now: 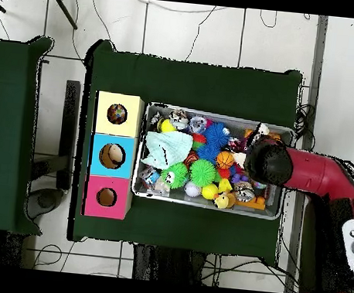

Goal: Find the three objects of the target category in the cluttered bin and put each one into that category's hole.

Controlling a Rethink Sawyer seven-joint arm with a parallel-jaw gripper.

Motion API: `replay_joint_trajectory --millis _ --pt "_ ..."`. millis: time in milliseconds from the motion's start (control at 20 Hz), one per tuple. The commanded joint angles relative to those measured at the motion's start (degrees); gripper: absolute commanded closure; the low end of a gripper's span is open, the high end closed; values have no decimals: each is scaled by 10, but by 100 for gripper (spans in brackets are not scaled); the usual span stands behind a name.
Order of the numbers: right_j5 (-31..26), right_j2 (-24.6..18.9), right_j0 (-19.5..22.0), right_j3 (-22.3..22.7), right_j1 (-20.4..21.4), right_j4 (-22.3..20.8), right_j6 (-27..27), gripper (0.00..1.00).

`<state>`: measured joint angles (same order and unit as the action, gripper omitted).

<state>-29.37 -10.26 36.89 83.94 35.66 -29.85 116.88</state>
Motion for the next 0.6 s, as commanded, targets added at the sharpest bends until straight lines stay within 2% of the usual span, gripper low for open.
replay_joint_trajectory --millis 50,150,350,600 --pt "-188 -41 -55 -29 92 63 -40 100" --pt "-194 -26 -80 -32 93 56 -7 100" --pt "-155 10 -126 -26 86 30 61 100" --pt "-123 48 -164 -29 66 19 104 100"
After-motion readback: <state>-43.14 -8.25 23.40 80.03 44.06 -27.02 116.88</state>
